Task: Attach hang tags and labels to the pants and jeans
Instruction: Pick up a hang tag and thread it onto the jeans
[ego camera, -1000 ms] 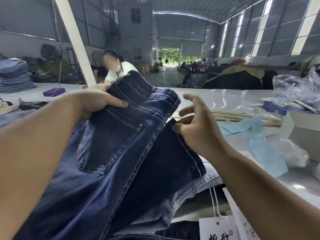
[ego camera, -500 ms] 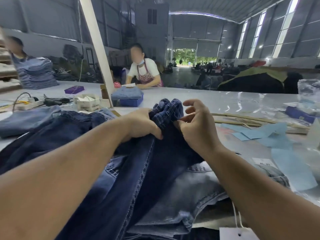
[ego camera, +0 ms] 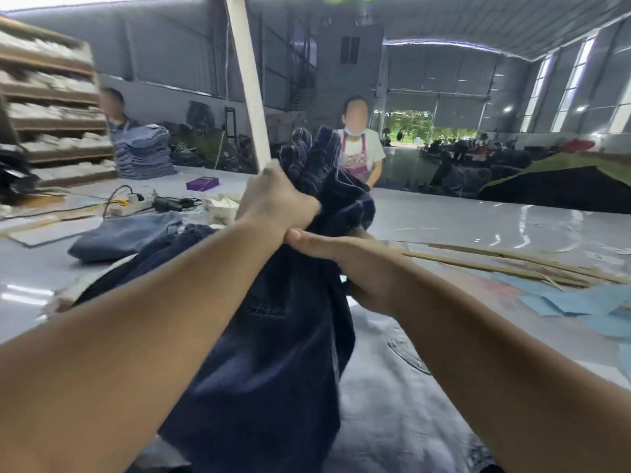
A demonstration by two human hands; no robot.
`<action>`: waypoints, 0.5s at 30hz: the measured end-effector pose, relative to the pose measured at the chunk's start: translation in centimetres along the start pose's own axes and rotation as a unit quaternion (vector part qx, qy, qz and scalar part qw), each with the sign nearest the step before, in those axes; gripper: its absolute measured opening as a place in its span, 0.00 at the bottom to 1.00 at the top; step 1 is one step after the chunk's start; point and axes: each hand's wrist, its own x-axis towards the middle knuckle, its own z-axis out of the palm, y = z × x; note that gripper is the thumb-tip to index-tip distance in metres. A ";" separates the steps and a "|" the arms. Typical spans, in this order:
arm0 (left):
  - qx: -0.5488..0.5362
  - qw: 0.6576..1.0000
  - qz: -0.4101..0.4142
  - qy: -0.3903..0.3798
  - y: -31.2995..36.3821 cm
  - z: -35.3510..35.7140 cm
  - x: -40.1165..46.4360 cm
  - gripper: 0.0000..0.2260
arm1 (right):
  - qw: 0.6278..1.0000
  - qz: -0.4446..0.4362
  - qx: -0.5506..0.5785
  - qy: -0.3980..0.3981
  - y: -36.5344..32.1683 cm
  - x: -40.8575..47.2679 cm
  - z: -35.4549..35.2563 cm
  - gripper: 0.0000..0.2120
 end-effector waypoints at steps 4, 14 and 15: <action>-0.263 0.914 -0.112 -0.287 -3.0 -2.3 0.3 0.15 | 0.998 -0.019 0.032 0.046 0.9 2.6 2.2 0.14; -0.294 0.884 -0.148 -0.332 -15.4 -6.0 2.8 0.16 | 0.993 -0.046 0.073 0.079 1.8 8.7 3.4 0.10; -0.337 0.873 -0.150 -0.318 -16.1 -6.1 2.9 0.16 | 0.993 -0.047 0.084 0.071 1.5 9.4 3.9 0.14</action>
